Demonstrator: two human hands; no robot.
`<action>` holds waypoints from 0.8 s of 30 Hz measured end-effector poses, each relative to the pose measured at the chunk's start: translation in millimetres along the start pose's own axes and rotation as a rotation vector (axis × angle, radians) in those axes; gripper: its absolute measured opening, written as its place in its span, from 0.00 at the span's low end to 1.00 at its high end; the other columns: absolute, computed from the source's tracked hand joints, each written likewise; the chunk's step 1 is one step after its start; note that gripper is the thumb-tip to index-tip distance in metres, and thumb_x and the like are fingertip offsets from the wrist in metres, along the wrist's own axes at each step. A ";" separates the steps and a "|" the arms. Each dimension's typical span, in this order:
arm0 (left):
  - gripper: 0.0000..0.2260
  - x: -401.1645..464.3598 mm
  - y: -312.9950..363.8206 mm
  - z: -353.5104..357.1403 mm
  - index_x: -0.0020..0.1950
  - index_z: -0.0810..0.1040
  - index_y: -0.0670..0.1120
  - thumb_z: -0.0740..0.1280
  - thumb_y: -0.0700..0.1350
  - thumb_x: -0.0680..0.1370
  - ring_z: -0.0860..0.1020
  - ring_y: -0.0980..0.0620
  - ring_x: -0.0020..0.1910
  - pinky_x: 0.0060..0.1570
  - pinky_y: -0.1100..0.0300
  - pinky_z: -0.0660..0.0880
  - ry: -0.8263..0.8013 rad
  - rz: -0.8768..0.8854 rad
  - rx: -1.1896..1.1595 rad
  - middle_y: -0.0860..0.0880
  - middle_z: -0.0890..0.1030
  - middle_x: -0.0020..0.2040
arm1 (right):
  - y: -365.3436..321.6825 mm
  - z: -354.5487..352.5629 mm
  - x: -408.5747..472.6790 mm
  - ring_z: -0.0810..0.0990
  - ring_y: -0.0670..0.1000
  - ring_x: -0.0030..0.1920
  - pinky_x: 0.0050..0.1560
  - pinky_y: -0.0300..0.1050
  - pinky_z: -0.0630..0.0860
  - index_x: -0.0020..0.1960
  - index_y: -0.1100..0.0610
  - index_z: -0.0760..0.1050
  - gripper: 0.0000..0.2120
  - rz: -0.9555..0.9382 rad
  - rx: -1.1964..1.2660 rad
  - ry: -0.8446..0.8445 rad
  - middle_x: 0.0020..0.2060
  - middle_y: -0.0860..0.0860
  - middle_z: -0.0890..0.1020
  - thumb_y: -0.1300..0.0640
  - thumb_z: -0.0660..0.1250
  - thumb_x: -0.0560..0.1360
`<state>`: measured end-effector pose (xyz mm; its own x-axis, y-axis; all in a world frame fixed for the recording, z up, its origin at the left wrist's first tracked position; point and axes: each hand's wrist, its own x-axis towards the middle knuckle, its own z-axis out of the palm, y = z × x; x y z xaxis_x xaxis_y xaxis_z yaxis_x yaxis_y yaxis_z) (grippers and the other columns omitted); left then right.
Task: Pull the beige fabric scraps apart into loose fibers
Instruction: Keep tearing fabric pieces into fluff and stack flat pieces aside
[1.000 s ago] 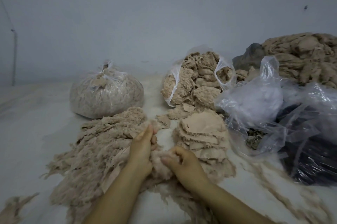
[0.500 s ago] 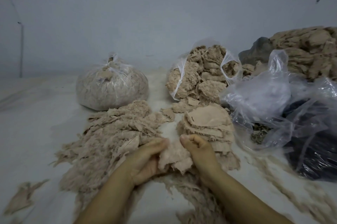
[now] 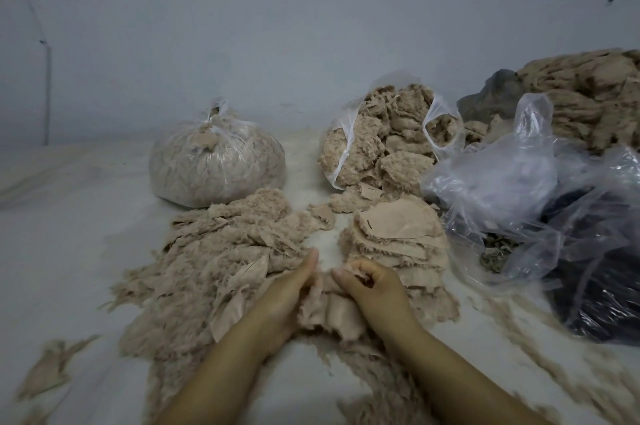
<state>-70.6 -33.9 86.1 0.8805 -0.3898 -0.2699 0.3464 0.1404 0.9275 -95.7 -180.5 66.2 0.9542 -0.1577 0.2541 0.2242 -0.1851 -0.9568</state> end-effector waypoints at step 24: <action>0.16 -3.5 -7.3 14.1 0.49 0.79 0.44 0.74 0.52 0.69 0.82 0.51 0.42 0.44 0.57 0.79 0.226 0.317 0.348 0.46 0.84 0.43 | -6.5 28.3 -5.0 0.77 0.41 0.32 0.36 0.38 0.73 0.39 0.52 0.75 0.12 0.151 0.055 0.087 0.29 0.45 0.80 0.63 0.61 0.78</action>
<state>-80.8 -46.3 83.9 0.9860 -0.1652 0.0248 -0.0428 -0.1064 0.9934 -96.3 -151.0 67.2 0.9578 -0.2633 0.1156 0.0921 -0.1001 -0.9907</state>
